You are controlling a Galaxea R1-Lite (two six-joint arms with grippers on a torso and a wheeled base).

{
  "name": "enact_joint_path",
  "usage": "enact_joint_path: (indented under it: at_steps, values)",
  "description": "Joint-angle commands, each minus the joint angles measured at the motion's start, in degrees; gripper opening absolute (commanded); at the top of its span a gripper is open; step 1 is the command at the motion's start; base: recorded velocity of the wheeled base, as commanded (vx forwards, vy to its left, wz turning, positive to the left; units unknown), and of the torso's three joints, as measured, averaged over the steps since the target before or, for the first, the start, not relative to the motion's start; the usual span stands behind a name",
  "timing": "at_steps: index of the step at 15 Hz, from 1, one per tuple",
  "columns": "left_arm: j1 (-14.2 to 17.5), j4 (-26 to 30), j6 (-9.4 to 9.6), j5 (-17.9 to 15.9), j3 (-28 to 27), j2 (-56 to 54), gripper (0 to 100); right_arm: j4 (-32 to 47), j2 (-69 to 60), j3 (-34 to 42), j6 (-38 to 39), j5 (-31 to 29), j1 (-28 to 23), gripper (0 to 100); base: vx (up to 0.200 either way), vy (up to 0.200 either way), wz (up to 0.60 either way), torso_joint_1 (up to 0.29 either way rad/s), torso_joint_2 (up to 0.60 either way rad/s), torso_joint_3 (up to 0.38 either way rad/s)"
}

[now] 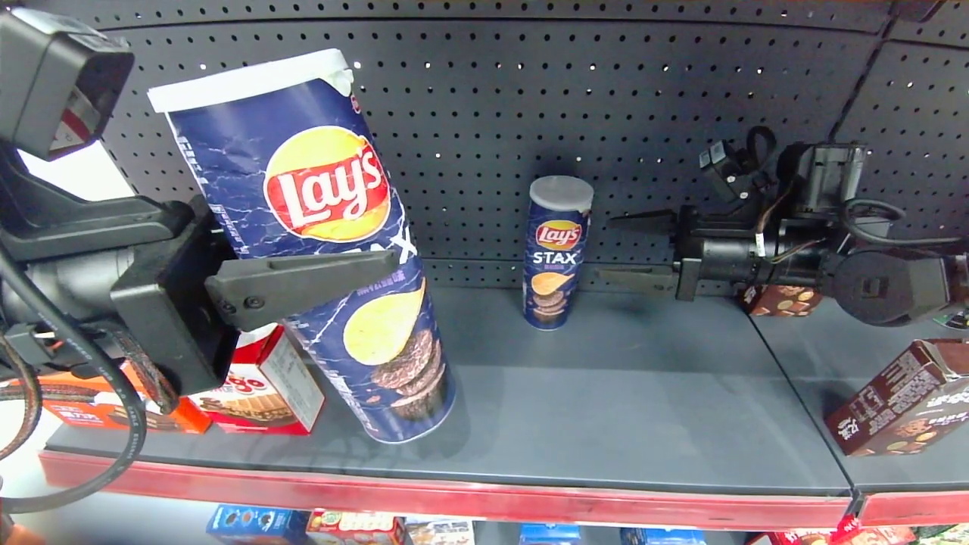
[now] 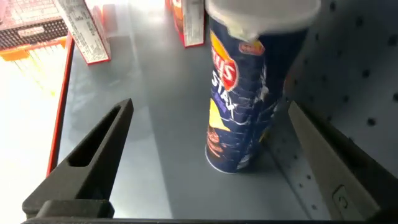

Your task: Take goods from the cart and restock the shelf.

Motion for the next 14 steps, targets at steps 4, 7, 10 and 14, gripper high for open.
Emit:
enact_joint_path:
  at_steps: [4, 7, 10, 14]
  values:
    - [0.1, -0.1, -0.01, -0.9, 0.0, 0.1, 0, 2.4, 4.1, -5.1, 0.3, -0.6, -0.1, 100, 0.0, 0.0, 0.0, 0.0, 0.0, 0.0]
    - [0.1, -0.1, -0.01, -0.9, 0.1, 0.2, 0, 2.7, 7.1, -8.3, 0.3, -0.6, 0.0, 100, 0.0, 0.0, 0.0, 0.0, 0.0, 0.0]
    - [0.2, -0.1, -0.1, -0.9, 0.1, 0.1, 0, 2.7, 11.1, -12.3, 0.3, -0.6, 0.3, 100, 0.0, 0.0, 0.0, 0.0, 0.0, 0.0]
    - [1.1, -0.1, -0.1, -0.9, 0.2, 0.3, 0, 2.4, 14.0, -13.9, 0.4, -0.6, 1.6, 100, 0.0, 0.0, 0.0, 0.0, 0.0, 0.0]
